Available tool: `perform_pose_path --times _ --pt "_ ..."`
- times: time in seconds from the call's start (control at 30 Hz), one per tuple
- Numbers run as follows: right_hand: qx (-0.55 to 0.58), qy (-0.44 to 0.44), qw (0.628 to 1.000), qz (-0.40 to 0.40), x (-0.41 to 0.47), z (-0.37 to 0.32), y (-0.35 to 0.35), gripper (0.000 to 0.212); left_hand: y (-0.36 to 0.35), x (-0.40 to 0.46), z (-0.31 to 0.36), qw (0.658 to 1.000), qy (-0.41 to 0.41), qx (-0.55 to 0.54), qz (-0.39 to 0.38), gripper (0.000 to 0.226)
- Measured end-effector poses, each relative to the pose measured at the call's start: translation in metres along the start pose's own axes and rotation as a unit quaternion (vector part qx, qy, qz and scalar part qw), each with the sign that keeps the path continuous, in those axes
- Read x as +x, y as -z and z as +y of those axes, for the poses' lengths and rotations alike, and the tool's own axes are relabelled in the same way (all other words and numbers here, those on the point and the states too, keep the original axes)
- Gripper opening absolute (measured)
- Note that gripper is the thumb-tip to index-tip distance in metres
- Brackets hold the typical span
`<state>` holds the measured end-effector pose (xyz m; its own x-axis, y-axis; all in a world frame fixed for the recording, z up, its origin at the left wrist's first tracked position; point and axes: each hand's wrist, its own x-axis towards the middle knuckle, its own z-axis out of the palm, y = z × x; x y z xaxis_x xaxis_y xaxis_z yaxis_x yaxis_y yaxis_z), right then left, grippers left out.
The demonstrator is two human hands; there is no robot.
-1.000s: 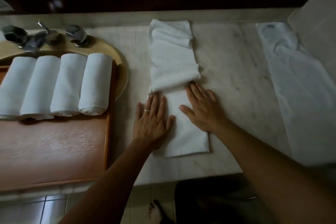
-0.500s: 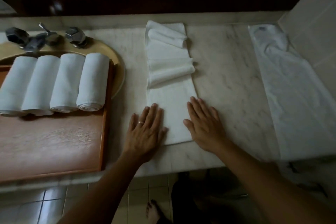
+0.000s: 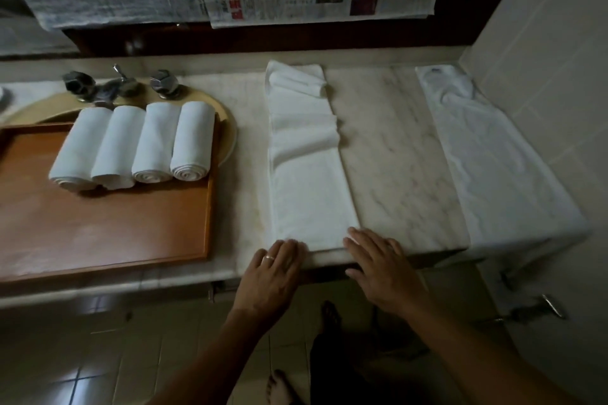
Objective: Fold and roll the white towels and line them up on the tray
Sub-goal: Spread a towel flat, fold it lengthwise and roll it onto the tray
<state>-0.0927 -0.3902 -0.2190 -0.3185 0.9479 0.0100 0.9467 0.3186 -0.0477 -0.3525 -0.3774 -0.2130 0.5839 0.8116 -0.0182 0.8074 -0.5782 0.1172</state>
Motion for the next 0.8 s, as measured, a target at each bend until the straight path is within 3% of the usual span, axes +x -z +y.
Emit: perform_pose_path --times 0.1,0.3,0.43,0.6,0.7,0.8 --pt "-0.018 0.024 0.997 0.064 0.001 -0.002 0.001 0.027 0.005 0.0 0.001 0.999 -0.012 -0.006 0.045 0.053" --pt "-0.018 0.043 0.997 0.065 -0.002 -0.006 0.01 0.023 0.013 0.001 0.003 1.0 0.001 0.0 0.015 0.046" --pt "0.072 -0.055 0.996 -0.001 0.005 -0.006 0.027 0.015 0.018 0.005 0.006 0.996 0.064 -0.065 0.015 0.033" --pt "0.203 -0.158 0.965 -0.046 0.024 -0.002 0.043 0.011 0.025 0.025 0.003 0.981 0.152 -0.123 0.007 0.027" --pt "0.195 -0.179 0.963 -0.05 0.03 -0.004 0.044 0.006 0.025 0.034 0.004 0.974 0.189 -0.126 0.002 0.024" --pt "0.118 -0.167 0.979 -0.005 0.029 -0.009 0.039 0.01 0.025 0.035 0.008 0.973 0.207 -0.095 0.03 0.022"
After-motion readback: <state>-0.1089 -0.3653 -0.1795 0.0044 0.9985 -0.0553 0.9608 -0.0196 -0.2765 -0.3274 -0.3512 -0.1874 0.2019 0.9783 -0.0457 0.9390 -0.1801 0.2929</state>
